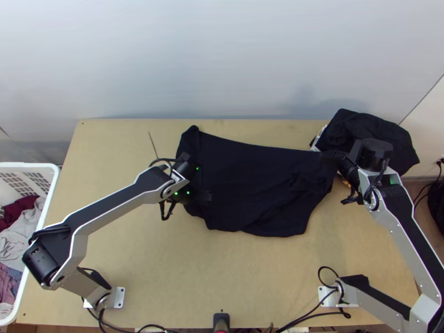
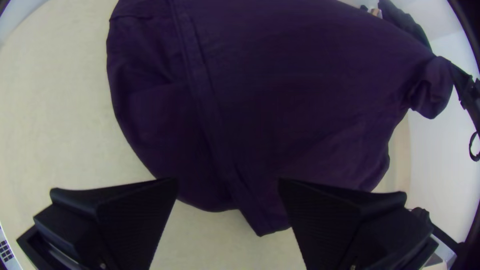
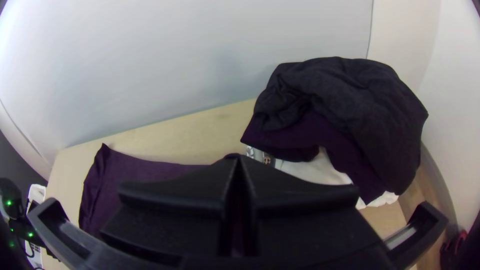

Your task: Fold the t-shirt

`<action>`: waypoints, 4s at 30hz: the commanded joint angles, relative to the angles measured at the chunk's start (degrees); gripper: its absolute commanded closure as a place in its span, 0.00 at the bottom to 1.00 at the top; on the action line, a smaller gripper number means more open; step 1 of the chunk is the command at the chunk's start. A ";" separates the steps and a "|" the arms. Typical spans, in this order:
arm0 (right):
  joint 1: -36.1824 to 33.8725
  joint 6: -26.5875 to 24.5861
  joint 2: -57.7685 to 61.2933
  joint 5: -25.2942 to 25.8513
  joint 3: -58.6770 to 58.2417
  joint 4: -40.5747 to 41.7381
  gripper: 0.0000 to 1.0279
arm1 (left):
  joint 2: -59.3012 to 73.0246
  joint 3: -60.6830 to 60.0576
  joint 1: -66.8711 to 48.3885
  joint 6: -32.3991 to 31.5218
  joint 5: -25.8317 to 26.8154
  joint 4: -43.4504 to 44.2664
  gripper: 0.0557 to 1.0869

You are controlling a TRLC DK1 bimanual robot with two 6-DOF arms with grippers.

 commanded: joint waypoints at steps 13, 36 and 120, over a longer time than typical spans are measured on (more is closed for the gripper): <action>0.51 -0.34 0.27 0.75 -0.48 -0.24 0.98 | 9.16 2.49 -2.10 -0.05 0.28 2.43 0.11; 0.69 -0.25 0.62 1.28 0.84 -0.06 0.98 | 1.69 3.46 1.15 0.39 -1.57 4.36 0.96; 41.20 -36.99 -12.21 36.09 55.59 -21.51 0.98 | -38.65 55.75 8.62 32.56 -33.30 -14.19 0.96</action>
